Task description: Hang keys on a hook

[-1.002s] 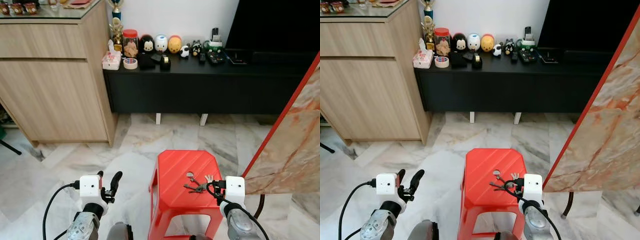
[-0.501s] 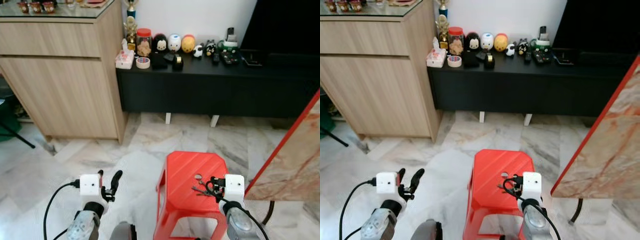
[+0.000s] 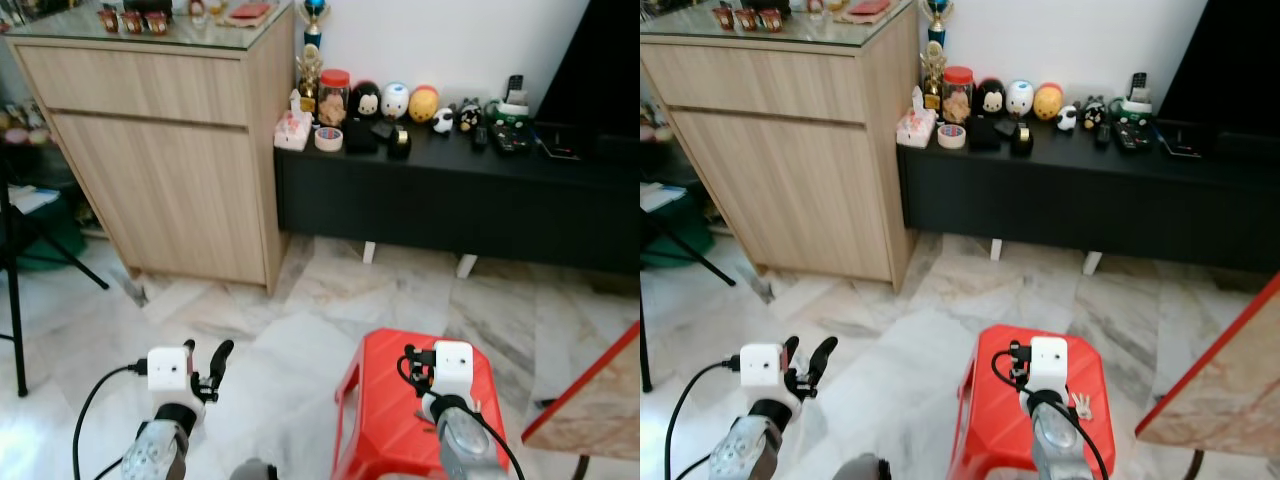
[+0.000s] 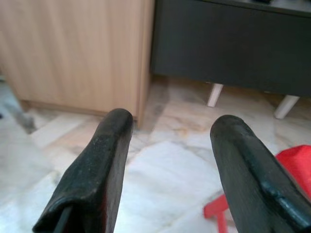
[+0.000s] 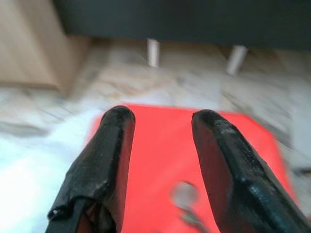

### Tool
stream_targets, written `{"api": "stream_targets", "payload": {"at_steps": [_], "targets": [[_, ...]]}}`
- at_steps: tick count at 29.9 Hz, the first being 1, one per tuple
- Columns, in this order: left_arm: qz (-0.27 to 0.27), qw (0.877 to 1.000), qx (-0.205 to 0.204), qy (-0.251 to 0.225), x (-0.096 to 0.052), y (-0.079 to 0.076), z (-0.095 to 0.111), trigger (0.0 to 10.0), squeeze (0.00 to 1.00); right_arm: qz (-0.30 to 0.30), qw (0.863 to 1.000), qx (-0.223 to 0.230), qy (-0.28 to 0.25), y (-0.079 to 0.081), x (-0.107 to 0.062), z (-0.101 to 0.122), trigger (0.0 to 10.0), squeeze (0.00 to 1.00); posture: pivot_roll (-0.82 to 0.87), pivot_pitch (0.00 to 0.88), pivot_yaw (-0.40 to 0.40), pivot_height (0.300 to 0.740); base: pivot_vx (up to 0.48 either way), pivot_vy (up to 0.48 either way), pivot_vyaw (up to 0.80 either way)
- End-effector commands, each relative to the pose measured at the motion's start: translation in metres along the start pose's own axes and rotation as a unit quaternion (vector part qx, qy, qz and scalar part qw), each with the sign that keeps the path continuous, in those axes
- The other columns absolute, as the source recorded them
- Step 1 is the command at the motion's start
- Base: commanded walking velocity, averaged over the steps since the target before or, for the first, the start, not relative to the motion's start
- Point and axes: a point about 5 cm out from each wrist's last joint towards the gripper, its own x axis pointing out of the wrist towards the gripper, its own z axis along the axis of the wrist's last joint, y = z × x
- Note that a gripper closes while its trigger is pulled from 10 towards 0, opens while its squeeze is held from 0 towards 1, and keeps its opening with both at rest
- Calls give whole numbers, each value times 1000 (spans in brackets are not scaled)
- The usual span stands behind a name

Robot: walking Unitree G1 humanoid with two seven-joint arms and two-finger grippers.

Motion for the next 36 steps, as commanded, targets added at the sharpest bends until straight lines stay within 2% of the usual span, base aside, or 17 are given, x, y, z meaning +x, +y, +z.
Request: {"api": "stream_targets", "payload": {"at_steps": [1,9,13,17,20,23,24,25,27,31,34,36], "targets": [[-7,1000,3,-1,1,-3,1,10000,0,-14,1000,6,2,-7,-1,-1,10000,0,33,23,-70,653,0,0,0],[-7,1000,1,-1,0,-3,0,10000,0,-39,999,7,4,-11,-3,-4,10000,0,35,23,-71,653,0,0,0],[-8,1000,2,0,-1,-3,0,10000,0,-47,999,11,26,-12,-6,-12,10000,0,36,26,-72,653,0,0,0],[-10,1000,2,2,-1,-3,-1,10000,0,-70,994,4,86,-16,-11,-29,10000,0,36,26,-72,653,0,0,0],[-11,1000,2,3,-1,-4,-1,10000,0,-87,989,21,116,-22,-13,-36,10000,0,37,26,-71,653,0,0,0],[-14,1000,2,4,0,-5,-1,10000,0,-81,980,42,174,-21,-14,-46,10000,0,36,25,-69,653,0,0,0],[-14,1000,2,5,0,-5,-2,10000,0,-77,980,39,178,-20,-14,-46,10000,0,36,25,-69,653,0,0,0],[-14,1000,1,5,0,-5,-1,10000,0,-60,980,5,188,-19,-14,-47,10000,0,36,24,-70,653,0,0,0],[-15,1000,0,4,1,-5,-1,10000,0,-48,980,-20,190,-17,-12,-45,10000,0,33,23,-68,653,0,0,0],[-20,1000,0,4,2,-8,-1,10000,0,-44,980,-41,188,-17,-7,-39,10000,0,38,24,-70,653,0,0,0],[-22,1000,0,4,3,-9,-1,10000,0,-52,986,-16,157,-18,1,-25,10000,0,42,24,-73,653,0,0,0],[-22,1000,0,3,3,-9,-1,10000,0,-50,989,-16,141,-17,4,-20,10000,0,46,25,-74,653,0,0,0]]}}
